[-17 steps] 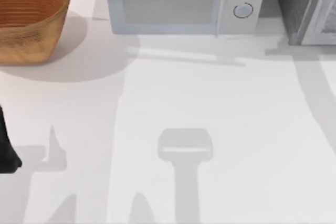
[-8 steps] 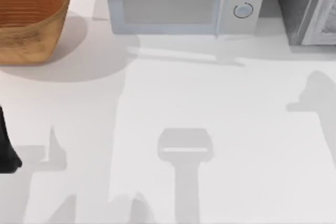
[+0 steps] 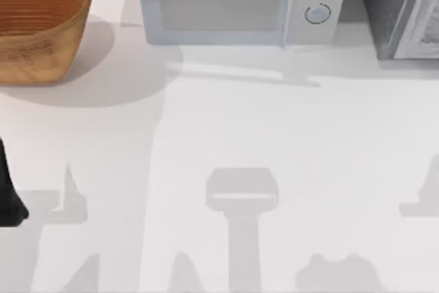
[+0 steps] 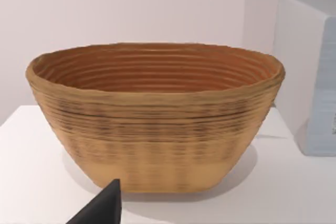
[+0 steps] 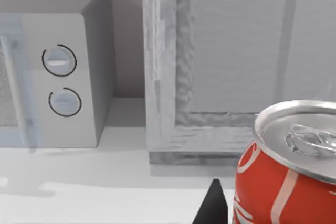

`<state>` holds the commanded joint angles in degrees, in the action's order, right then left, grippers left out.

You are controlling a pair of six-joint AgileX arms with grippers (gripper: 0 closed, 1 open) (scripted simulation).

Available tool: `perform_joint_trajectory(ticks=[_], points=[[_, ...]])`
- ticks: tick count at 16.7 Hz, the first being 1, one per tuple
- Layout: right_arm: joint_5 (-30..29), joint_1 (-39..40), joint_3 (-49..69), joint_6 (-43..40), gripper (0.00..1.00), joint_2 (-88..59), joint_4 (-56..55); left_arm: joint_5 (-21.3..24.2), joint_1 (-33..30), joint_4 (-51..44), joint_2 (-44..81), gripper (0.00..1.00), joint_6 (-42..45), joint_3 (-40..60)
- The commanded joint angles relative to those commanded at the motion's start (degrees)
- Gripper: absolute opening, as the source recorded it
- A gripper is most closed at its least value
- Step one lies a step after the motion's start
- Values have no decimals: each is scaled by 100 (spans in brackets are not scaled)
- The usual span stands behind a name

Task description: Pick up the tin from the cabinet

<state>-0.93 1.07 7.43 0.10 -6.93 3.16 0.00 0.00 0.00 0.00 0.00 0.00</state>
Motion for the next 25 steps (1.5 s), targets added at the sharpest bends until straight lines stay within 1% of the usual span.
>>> perform_joint_trajectory(ticks=[2, 4, 10, 12, 14, 16, 18, 21, 25], points=[[60, -70, -479, -6, 0, 444, -205, 0, 0, 0, 0, 100, 0, 0], [90, -104, -715, -9, 0, 666, -305, 0, 0, 0, 0, 100, 0, 0], [94, -90, -752, 0, 0, 662, -303, 0, 0, 0, 0, 100, 0, 0], [265, -255, -635, 3, 0, 488, -473, 0, 0, 0, 0, 100, 0, 0], [676, -616, -394, 6, 0, 70, -877, 0, 0, 0, 0, 100, 0, 0], [1325, -1112, -73, 8, 0, -586, -1491, 0, 0, 0, 0, 100, 0, 0], [2189, -1701, 295, 7, 0, -1451, -2258, 0, 0, 0, 0, 100, 0, 0], [3725, -2680, 879, -4, 0, -3066, -3591, 0, 0, 0, 0, 100, 0, 0], [5931, -3969, 1611, -42, 0, -5651, -5480, 0, 0, 0, 0, 100, 0, 0]])
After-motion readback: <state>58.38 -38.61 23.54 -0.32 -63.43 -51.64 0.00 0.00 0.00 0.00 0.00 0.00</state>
